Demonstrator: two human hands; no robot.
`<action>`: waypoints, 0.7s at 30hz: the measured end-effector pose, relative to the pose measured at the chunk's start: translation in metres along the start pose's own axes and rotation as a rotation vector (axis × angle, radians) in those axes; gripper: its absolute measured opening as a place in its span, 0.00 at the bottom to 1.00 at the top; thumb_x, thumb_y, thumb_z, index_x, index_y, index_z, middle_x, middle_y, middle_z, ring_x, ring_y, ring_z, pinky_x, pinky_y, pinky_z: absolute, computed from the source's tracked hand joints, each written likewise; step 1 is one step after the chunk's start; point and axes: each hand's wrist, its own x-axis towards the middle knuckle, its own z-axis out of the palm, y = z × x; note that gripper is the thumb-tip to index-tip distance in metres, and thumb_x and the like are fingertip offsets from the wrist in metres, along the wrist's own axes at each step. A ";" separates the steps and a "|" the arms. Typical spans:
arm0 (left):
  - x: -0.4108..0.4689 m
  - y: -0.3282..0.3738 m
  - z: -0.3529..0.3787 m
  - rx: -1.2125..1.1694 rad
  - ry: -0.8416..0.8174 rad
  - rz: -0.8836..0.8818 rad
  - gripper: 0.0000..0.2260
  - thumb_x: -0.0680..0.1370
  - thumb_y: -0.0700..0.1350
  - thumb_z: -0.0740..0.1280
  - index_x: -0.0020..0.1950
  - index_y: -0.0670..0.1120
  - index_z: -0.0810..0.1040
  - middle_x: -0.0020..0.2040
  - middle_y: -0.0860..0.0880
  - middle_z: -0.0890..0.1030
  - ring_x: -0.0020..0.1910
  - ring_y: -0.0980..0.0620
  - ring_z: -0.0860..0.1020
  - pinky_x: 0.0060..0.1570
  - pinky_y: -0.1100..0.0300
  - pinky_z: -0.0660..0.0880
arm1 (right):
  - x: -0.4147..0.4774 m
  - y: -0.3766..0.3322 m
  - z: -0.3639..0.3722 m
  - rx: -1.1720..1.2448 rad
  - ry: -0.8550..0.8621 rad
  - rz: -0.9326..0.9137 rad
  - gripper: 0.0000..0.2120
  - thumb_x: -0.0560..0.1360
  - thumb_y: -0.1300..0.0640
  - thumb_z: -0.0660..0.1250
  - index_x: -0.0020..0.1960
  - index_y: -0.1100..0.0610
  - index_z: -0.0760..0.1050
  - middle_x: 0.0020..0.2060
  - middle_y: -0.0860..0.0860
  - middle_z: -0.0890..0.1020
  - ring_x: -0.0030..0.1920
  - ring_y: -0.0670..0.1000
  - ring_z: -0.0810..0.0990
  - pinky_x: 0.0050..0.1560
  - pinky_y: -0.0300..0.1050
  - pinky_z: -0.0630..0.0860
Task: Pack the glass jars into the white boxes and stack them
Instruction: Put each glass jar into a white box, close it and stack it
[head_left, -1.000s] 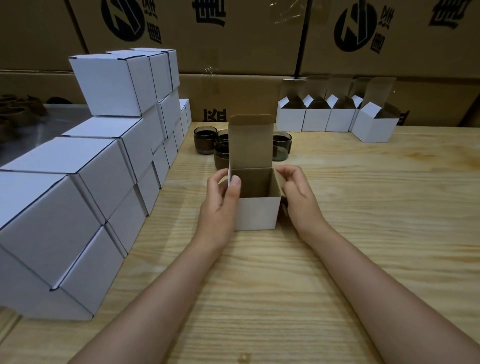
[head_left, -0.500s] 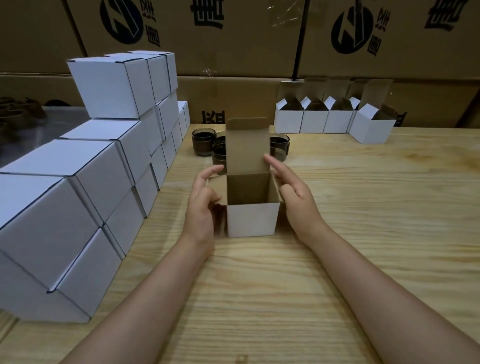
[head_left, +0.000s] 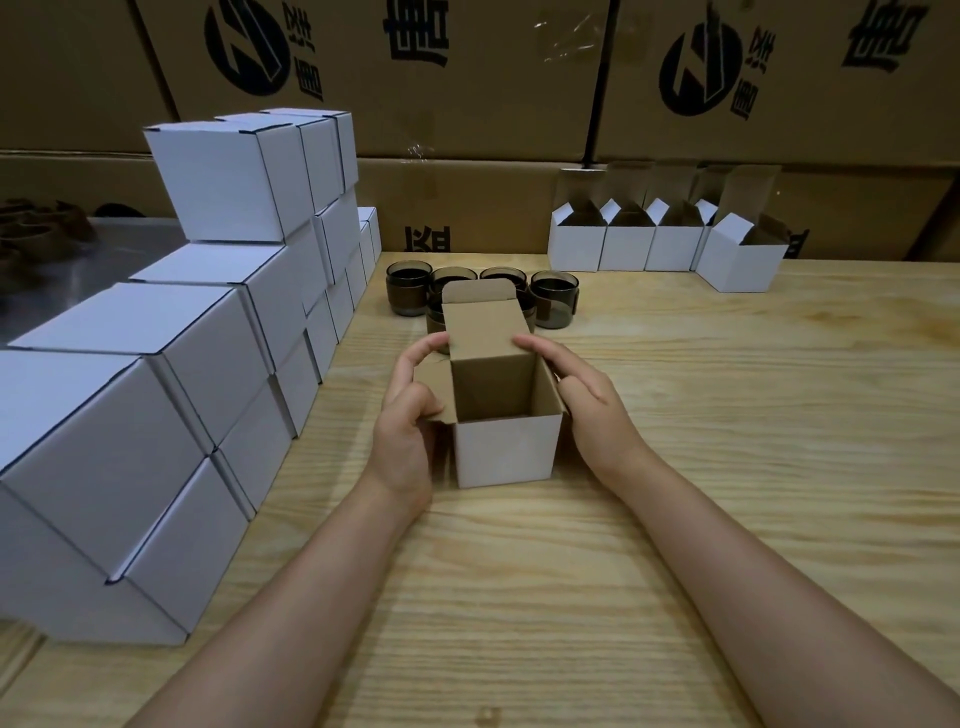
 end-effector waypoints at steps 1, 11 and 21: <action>0.000 0.000 0.000 0.003 0.007 0.003 0.24 0.63 0.42 0.57 0.56 0.53 0.78 0.54 0.43 0.80 0.52 0.38 0.75 0.48 0.44 0.75 | 0.000 0.000 0.000 0.012 -0.006 0.003 0.26 0.70 0.58 0.50 0.64 0.48 0.72 0.61 0.39 0.74 0.67 0.40 0.69 0.67 0.37 0.67; 0.002 -0.003 -0.002 0.112 0.071 0.103 0.26 0.63 0.40 0.57 0.59 0.49 0.77 0.41 0.57 0.84 0.34 0.58 0.76 0.33 0.62 0.74 | 0.032 -0.010 -0.009 0.382 0.398 0.244 0.10 0.79 0.55 0.57 0.53 0.43 0.75 0.51 0.51 0.82 0.51 0.51 0.79 0.47 0.49 0.77; 0.001 -0.002 -0.001 0.081 0.056 0.132 0.25 0.63 0.40 0.59 0.58 0.49 0.77 0.45 0.49 0.79 0.37 0.58 0.78 0.33 0.65 0.75 | 0.110 0.008 0.002 0.004 0.308 0.443 0.15 0.75 0.57 0.66 0.60 0.61 0.72 0.62 0.55 0.72 0.42 0.43 0.71 0.34 0.36 0.68</action>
